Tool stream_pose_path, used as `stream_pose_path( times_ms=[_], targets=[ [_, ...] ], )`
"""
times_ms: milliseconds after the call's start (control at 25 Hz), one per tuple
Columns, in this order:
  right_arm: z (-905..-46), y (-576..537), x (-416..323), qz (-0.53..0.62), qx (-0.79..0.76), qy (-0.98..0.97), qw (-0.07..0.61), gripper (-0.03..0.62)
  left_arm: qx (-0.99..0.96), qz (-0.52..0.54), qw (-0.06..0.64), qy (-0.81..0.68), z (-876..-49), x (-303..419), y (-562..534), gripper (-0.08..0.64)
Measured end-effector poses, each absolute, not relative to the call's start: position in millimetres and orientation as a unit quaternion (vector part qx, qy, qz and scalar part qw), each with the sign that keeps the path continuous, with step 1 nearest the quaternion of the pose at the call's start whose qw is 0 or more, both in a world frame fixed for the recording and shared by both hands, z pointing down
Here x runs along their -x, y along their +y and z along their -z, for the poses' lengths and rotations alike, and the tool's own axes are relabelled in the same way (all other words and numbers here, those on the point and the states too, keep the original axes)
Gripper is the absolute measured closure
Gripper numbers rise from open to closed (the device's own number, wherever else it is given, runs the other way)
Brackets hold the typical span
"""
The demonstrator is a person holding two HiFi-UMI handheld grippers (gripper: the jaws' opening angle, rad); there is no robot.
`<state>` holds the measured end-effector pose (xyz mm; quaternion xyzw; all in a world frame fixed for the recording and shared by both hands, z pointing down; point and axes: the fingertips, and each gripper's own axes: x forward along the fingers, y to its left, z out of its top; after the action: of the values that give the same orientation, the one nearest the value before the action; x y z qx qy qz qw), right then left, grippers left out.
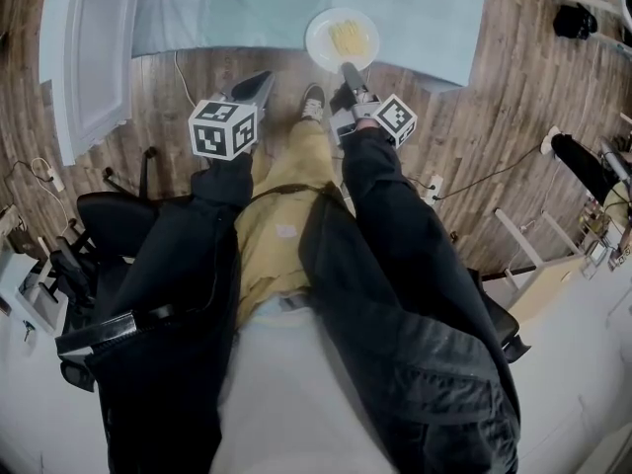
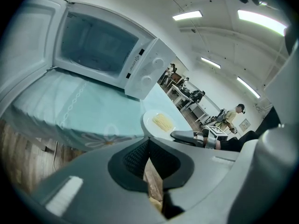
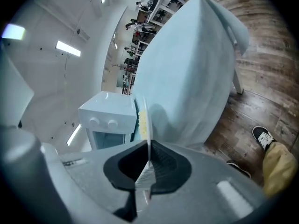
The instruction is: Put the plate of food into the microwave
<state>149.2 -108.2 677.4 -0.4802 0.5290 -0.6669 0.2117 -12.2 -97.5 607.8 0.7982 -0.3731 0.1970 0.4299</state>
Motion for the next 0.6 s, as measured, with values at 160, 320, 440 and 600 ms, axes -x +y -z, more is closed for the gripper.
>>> stream_pose_path(
  times_ms=[160, 320, 440, 600],
  targets=[
    [-666, -114, -134, 0.663, 0.458, 0.555, 0.206, 0.583, -0.794, -0.186, 0.433, -0.384, -608, 24, -102, 0.56],
    [-654, -126, -96, 0.667, 0.424, 0.582, 0.192, 0.583, -0.789, -0.176, 0.433, -0.399, -605, 42, -106, 0.56],
    [-648, -139, -61, 0.672, 0.399, 0.596, 0.183, 0.581, -0.787, -0.17, 0.43, -0.409, -603, 58, -113, 0.56],
    [-644, -166, -15, 0.675, 0.378, 0.608, 0.177, 0.581, -0.786, -0.169, 0.427, -0.414, -604, 83, -123, 0.56]
  ],
)
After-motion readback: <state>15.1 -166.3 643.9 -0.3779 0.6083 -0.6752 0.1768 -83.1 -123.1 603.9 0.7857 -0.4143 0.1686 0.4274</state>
